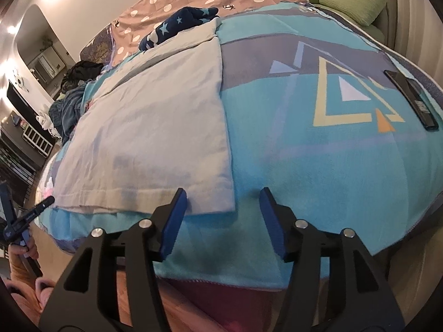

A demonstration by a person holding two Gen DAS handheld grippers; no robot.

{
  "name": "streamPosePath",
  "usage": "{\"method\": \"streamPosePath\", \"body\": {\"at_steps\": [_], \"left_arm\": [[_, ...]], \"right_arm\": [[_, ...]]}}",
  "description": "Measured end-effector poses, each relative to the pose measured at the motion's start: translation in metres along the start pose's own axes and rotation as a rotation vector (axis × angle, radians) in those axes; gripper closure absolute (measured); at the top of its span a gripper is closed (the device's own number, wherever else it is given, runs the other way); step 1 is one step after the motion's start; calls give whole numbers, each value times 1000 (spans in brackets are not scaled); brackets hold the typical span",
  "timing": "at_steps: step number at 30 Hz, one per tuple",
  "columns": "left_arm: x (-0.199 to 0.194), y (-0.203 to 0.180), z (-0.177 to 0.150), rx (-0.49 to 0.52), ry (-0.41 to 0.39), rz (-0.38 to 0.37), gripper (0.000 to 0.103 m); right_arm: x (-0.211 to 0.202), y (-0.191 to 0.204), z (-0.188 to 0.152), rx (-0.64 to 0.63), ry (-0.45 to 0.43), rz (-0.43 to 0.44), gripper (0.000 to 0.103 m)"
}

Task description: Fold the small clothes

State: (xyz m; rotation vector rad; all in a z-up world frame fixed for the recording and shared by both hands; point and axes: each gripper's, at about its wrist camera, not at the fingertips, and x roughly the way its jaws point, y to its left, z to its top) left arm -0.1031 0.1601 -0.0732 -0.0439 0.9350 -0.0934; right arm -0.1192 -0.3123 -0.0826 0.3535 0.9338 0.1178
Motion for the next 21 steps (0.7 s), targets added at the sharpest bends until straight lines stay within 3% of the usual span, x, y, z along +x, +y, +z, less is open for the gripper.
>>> {"method": "streamPosePath", "body": {"at_steps": [3, 4, 5, 6, 7, 9, 10, 12, 15, 17, 18, 20, 21], "left_arm": [[-1, -5, -2, 13, 1, 29, 72], [-2, -6, -2, 17, 1, 44, 67], [-2, -8, -2, 21, 8, 90, 41], [-2, -8, -3, 23, 14, 139, 29], [-3, -6, -4, 33, 10, 189, 26], [-2, 1, -4, 19, 25, 138, 26], [1, 7, -4, -24, 44, 64, 26], [9, 15, -2, -87, 44, -47, 30], [13, 20, 5, -109, -4, -121, 40], [19, 26, 14, -146, -7, -222, 58], [23, 29, 17, -159, 1, -251, 62], [28, 34, 20, -183, 21, -249, 91], [28, 38, 20, -204, 33, -258, 98]], "right_arm": [[1, 7, 3, -30, 9, -1, 44], [0, 10, 2, -40, 20, 8, 47], [-1, 10, 1, -43, 29, 21, 49], [-3, 10, 0, -43, 38, 39, 49], [-3, 8, -1, -38, 39, 50, 49], [1, 1, 1, -10, 43, 79, 49], [4, -5, 3, 28, 43, 110, 49], [7, -13, 7, 78, 36, 175, 47], [18, -23, 19, 95, 40, 298, 42], [28, -30, 31, 116, 52, 380, 42], [30, -33, 34, 136, 61, 400, 43], [29, -35, 36, 149, 90, 402, 57], [27, -34, 33, 122, 106, 397, 60]]}}
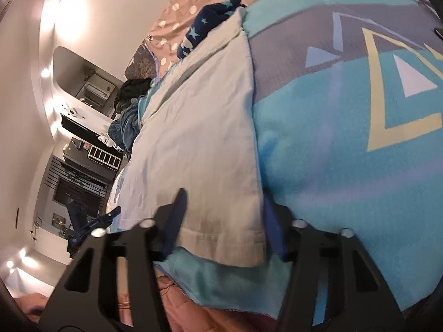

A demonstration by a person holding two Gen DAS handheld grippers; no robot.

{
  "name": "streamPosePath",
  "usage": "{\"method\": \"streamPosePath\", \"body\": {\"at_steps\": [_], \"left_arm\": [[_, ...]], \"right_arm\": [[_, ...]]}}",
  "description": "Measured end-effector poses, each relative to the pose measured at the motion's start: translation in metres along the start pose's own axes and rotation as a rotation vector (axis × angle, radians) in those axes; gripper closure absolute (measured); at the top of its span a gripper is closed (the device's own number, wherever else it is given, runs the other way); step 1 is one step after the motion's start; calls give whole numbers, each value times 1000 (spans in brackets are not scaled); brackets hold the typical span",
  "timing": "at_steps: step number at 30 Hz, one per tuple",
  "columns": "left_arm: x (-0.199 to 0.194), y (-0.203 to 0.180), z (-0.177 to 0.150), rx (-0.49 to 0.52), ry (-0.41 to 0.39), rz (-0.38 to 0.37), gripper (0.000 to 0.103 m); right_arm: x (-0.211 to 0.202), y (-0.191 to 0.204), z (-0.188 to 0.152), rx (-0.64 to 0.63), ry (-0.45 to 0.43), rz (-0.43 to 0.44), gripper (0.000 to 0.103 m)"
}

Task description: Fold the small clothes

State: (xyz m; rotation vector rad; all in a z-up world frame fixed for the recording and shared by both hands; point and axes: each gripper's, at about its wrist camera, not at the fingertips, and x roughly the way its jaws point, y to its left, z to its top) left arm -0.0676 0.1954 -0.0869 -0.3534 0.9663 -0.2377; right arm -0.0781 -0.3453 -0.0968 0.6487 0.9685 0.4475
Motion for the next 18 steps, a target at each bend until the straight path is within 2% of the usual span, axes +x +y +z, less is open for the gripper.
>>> {"method": "streamPosePath", "body": {"at_steps": [2, 4, 6, 8, 9, 10, 11, 13, 15, 18], "left_arm": [[-5, 7, -4, -47, 11, -63, 101], [-8, 8, -9, -32, 5, -56, 100], [-2, 7, -8, -21, 15, -56, 99], [5, 6, 0, -27, 16, -76, 86], [8, 4, 5, -28, 16, -94, 81], [9, 2, 8, -24, 14, -105, 78], [12, -1, 11, -9, 14, -95, 81], [13, -6, 12, 11, 21, -69, 102], [3, -8, 13, 1, -9, -92, 102], [-30, -12, 14, -9, -102, -147, 102]], "right_arm": [[-2, 5, -8, -57, 34, -3, 60], [-3, 11, -11, -116, 50, -22, 59], [2, 13, -4, -110, 51, -8, 52], [11, 16, 6, -94, 38, 12, 46], [13, 18, 8, -96, 32, 12, 46], [16, 20, 12, -97, 22, -2, 62], [18, 21, 13, -86, 28, -15, 99], [17, 18, 14, -25, 22, -9, 99], [1, 21, 14, -2, -28, 22, 99], [-32, 27, 15, 19, -112, 92, 99]]}}
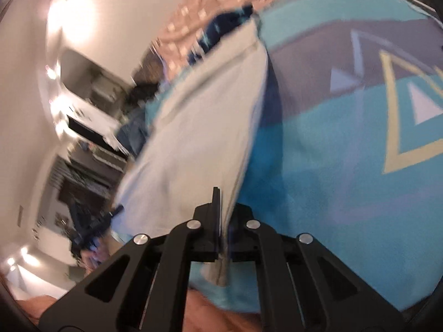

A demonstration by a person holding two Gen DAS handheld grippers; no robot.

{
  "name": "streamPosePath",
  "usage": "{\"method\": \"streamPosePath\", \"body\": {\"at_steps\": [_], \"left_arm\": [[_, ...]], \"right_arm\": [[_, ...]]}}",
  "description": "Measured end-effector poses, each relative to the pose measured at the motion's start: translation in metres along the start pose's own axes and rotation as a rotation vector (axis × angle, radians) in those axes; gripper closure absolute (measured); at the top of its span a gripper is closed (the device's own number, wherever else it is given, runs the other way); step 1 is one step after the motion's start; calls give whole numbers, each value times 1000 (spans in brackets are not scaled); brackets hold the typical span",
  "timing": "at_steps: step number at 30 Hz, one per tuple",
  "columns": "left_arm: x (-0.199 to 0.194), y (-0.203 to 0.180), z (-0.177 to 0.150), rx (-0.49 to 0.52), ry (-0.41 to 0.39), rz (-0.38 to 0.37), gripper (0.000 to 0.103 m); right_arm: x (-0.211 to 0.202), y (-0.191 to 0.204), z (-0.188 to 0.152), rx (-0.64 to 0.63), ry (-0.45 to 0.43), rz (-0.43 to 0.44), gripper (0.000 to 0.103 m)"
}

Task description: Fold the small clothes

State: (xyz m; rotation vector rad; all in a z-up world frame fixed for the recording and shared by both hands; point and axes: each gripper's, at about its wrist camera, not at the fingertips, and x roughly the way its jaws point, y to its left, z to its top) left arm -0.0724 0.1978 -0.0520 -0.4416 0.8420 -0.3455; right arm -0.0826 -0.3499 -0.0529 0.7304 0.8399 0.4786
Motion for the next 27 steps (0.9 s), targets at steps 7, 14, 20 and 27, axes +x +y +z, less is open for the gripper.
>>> {"method": "streamPosePath", "body": {"at_steps": [7, 14, 20, 27], "left_arm": [[-49, -15, 8, 10, -160, -85, 102], [-92, -29, 4, -8, -216, -164, 102], [-119, -61, -4, 138, -294, -110, 102], [-62, -45, 30, 53, -250, -102, 102]], "right_arm": [[-37, 38, 9, -98, -103, 140, 99], [-93, 73, 9, -171, -233, 159, 99], [-82, 93, 9, -344, -282, -124, 99], [-34, 72, 39, -275, -251, -137, 99]]}}
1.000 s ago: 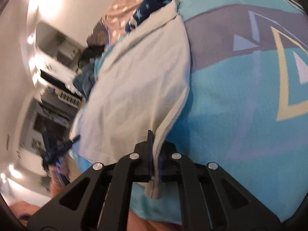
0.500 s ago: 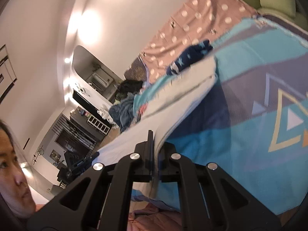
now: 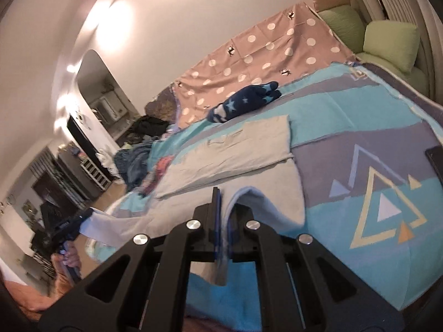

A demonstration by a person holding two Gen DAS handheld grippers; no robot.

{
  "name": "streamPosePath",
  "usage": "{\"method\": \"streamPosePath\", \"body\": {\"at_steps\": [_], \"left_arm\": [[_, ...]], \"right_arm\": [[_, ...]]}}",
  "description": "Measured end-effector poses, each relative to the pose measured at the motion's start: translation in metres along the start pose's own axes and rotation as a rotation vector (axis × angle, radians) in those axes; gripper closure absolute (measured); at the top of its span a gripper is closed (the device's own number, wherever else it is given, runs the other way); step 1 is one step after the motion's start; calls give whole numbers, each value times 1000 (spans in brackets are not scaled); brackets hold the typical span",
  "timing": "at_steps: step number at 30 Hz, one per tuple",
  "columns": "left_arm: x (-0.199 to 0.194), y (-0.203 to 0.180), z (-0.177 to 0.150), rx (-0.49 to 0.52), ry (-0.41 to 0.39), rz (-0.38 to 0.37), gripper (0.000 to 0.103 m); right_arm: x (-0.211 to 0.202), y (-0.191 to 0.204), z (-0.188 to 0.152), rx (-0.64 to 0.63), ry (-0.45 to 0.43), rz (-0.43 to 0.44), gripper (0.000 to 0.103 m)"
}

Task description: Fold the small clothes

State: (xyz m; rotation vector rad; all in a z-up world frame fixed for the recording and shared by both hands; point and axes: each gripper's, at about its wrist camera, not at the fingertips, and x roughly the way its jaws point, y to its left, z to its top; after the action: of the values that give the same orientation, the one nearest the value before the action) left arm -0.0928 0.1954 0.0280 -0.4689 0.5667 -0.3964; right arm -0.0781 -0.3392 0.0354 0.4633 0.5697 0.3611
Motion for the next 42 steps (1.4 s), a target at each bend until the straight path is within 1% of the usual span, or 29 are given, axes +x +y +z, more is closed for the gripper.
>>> {"method": "streamPosePath", "body": {"at_steps": [3, 6, 13, 16, 20, 24, 29, 32, 33, 34, 36, 37, 39, 40, 41, 42], "left_arm": [[13, 10, 11, -29, -4, 17, 102], [26, 16, 25, -43, -4, 17, 102], [59, 11, 67, -16, -21, 24, 102], [75, 10, 85, 1, -19, 36, 102], [108, 12, 113, 20, -3, 65, 102], [145, 19, 132, 14, 27, 91, 102], [199, 39, 159, -11, 77, 133, 102], [233, 54, 169, -8, 111, 171, 102], [249, 63, 170, -13, 132, 190, 102], [258, 69, 170, -20, 148, 203, 101], [291, 92, 164, -63, 212, 243, 101], [307, 104, 157, -82, 250, 262, 101], [323, 117, 148, -102, 283, 285, 101], [327, 123, 143, -122, 295, 269, 98], [328, 127, 142, -144, 294, 245, 90], [326, 131, 140, -178, 289, 206, 87]], "right_arm": [[11, -1, 12, -10, -14, -23, 99], [24, -2, 24, -17, -22, -19, 99], [73, -3, 69, -61, -47, -78, 99], [98, -5, 88, -71, -40, -112, 99], [134, -10, 110, -92, -28, -137, 99], [173, -24, 129, -83, 5, -166, 99], [227, -45, 152, -80, 58, -208, 99], [270, -61, 157, -80, 124, -233, 98], [280, -64, 157, -80, 143, -240, 98], [300, -72, 154, -74, 185, -256, 98], [324, -84, 146, -52, 247, -266, 95], [332, -88, 143, -42, 267, -274, 92], [342, -99, 135, -13, 299, -272, 88], [343, -101, 132, -5, 304, -267, 86], [342, -103, 129, 3, 307, -259, 84], [340, -105, 127, 12, 310, -247, 83]]}}
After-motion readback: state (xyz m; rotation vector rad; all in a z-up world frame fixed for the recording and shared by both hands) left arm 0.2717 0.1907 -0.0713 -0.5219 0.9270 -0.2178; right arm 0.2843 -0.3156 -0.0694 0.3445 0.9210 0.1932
